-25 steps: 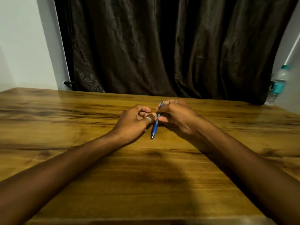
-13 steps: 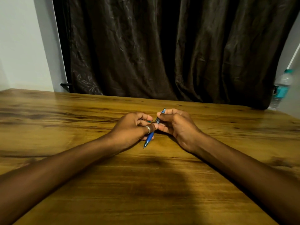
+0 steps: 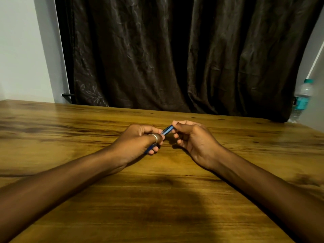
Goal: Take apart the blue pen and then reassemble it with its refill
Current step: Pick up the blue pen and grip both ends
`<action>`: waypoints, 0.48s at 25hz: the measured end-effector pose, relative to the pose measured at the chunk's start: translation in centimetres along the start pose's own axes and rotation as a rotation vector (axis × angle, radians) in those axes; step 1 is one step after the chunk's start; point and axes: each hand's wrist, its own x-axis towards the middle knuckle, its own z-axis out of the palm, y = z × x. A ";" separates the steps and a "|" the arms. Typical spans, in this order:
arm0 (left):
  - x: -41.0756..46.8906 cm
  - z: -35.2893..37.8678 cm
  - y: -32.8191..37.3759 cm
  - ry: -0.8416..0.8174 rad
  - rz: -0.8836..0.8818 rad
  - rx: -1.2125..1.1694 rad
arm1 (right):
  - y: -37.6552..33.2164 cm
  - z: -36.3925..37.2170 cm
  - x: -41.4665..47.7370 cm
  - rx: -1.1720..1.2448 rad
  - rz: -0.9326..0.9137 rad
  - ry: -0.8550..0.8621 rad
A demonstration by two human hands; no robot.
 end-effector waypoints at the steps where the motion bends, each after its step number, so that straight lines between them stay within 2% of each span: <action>1: 0.0 0.0 0.0 0.005 0.001 0.002 | 0.0 0.0 -0.1 -0.001 0.000 -0.035; 9: -0.2 -0.1 0.0 -0.029 0.039 0.075 | 0.3 -0.1 -0.1 -0.027 0.003 -0.092; 12: -0.3 -0.1 0.0 -0.033 0.031 0.069 | 0.5 0.0 0.0 -0.028 -0.032 -0.050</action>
